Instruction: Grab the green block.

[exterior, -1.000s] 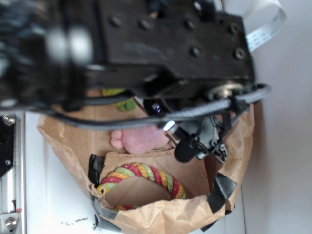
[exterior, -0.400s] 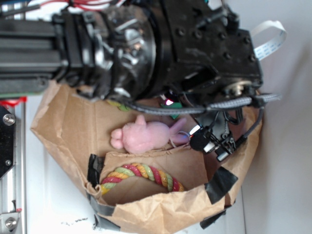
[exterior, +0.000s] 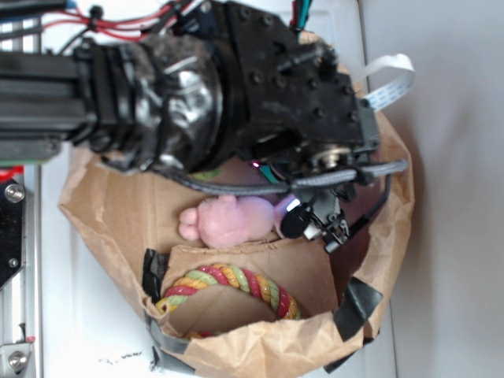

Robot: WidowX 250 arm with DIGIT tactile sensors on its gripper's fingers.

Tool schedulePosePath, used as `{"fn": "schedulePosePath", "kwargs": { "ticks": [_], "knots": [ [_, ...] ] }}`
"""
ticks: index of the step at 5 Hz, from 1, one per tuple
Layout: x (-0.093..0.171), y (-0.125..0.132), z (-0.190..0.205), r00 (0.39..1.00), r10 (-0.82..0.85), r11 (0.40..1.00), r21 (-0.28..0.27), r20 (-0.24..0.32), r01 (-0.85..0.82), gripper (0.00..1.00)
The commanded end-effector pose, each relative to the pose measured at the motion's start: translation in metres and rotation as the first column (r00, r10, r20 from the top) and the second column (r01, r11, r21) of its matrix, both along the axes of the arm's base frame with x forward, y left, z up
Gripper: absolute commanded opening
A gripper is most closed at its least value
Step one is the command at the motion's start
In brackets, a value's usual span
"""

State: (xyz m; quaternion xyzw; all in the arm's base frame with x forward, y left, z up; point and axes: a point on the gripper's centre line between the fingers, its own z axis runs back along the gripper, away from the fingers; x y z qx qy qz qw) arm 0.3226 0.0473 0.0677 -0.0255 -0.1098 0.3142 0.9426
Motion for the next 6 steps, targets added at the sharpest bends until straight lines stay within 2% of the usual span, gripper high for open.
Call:
{"fn": "schedulePosePath", "kwargs": {
  "ticks": [1, 2, 5, 6],
  "knots": [
    [0.029, 0.031, 0.017, 0.998, 0.051, 0.999, -0.012, 0.023, -0.050, 1.00],
    [0.034, 0.044, 0.017, 0.995, 0.093, 0.995, -0.027, 0.017, -0.093, 1.00],
    [0.041, 0.034, -0.007, 0.997, 0.078, 0.996, 0.052, 0.007, -0.078, 1.00],
    [0.041, 0.029, -0.015, 0.997, 0.077, 0.996, 0.045, 0.008, -0.077, 1.00]
  ]
}}
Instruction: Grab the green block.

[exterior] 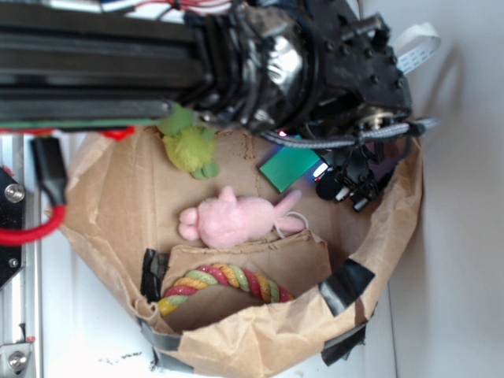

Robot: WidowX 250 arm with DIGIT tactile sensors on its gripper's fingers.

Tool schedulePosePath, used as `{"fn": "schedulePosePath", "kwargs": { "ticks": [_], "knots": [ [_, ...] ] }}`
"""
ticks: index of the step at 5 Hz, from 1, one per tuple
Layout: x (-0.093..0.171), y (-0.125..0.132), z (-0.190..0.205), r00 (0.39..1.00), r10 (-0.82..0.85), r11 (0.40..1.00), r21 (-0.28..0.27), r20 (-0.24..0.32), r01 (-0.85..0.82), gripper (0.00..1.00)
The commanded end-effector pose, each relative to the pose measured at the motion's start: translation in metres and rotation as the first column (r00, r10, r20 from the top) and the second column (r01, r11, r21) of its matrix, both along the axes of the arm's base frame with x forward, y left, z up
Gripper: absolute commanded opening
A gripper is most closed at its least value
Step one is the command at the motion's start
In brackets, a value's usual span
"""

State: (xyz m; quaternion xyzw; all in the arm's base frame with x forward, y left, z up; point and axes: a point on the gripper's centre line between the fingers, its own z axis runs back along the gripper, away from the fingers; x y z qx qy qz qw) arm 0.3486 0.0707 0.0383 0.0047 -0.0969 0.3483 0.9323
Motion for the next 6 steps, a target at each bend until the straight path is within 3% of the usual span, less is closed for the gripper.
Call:
{"fn": "schedulePosePath", "kwargs": {
  "ticks": [1, 2, 3, 4, 6],
  "knots": [
    [0.0129, -0.0047, 0.0120, 0.999, -0.012, 1.000, -0.009, 0.049, 0.012, 1.00],
    [0.0135, -0.0113, 0.0084, 0.999, -0.005, 1.000, -0.006, 0.041, 0.006, 1.00],
    [0.0129, -0.0139, 0.0106, 1.000, 0.006, 1.000, -0.012, 0.029, -0.006, 0.93],
    [0.0135, -0.0135, 0.0121, 0.999, 0.021, 1.000, -0.012, 0.034, -0.021, 0.00],
    [0.0129, -0.0113, 0.0150, 0.999, 0.032, 0.999, -0.002, 0.044, -0.032, 0.00]
  ]
}}
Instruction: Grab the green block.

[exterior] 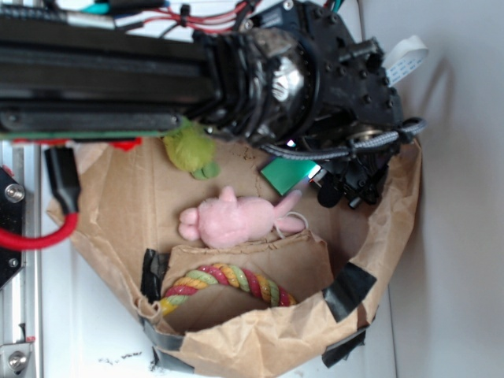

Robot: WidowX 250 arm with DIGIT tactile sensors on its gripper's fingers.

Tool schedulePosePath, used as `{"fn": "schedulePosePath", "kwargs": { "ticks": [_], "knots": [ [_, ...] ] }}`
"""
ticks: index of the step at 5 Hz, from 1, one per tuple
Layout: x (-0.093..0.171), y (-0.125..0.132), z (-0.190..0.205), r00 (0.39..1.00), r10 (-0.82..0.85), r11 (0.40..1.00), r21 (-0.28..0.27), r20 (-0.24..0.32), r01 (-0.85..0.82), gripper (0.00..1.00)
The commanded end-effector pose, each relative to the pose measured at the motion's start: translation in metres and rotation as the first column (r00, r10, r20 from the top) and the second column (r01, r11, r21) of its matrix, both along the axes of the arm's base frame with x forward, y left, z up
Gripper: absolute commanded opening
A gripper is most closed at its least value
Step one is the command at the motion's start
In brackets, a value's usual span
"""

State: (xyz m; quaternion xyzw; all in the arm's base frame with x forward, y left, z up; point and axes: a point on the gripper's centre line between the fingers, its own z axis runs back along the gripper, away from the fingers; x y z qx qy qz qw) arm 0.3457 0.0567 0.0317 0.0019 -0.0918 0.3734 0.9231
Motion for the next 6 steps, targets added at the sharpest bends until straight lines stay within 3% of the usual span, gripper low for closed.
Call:
{"fn": "schedulePosePath", "kwargs": {
  "ticks": [1, 3, 4, 6],
  "knots": [
    [0.015, 0.004, 0.028, 0.998, -0.033, 0.999, 0.011, 0.051, 0.032, 0.00],
    [-0.011, -0.014, 0.095, 0.984, -0.168, 0.980, -0.099, 0.060, 0.173, 0.00],
    [-0.029, -0.035, 0.123, 0.956, -0.283, 0.953, -0.089, 0.072, 0.289, 0.00],
    [-0.057, -0.058, 0.156, 0.824, -0.561, 0.828, 0.060, 0.084, 0.558, 0.00]
  ]
}}
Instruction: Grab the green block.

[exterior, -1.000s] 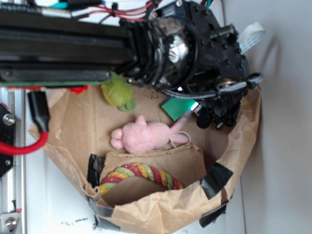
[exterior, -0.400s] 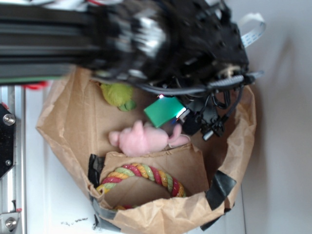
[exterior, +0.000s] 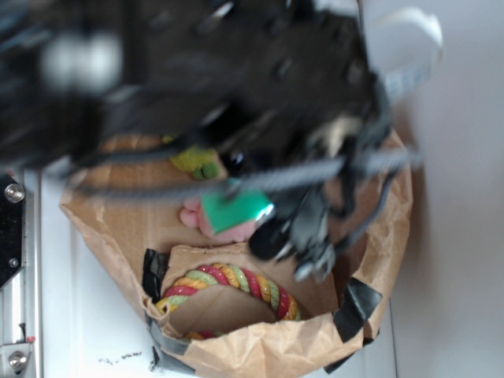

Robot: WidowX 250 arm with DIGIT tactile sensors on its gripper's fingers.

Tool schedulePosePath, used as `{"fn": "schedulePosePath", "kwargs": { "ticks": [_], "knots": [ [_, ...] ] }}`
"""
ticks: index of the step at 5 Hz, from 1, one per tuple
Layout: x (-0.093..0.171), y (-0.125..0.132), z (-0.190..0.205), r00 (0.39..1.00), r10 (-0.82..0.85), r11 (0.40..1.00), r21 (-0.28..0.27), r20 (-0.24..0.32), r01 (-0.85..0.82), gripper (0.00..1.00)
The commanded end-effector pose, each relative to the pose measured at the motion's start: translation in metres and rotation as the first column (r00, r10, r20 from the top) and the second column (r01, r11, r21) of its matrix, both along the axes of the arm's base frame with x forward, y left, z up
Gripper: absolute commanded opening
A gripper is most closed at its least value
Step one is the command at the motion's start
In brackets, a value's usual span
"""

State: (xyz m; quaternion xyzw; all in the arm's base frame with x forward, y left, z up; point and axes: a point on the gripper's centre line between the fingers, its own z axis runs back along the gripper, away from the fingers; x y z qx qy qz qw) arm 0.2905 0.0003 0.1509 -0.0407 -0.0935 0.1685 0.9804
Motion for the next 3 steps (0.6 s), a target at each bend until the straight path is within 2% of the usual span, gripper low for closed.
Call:
{"fn": "schedulePosePath", "kwargs": {
  "ticks": [1, 2, 3],
  "knots": [
    [-0.0092, -0.0048, 0.0469, 0.968, -0.227, 0.971, 0.105, 0.105, 0.216, 0.00],
    [-0.0084, 0.0023, 0.0545, 0.967, -0.249, 0.965, 0.099, 0.059, 0.242, 0.00],
    [-0.0086, 0.0022, 0.0505, 0.974, -0.215, 0.968, 0.145, 0.075, 0.203, 0.00]
  ]
}}
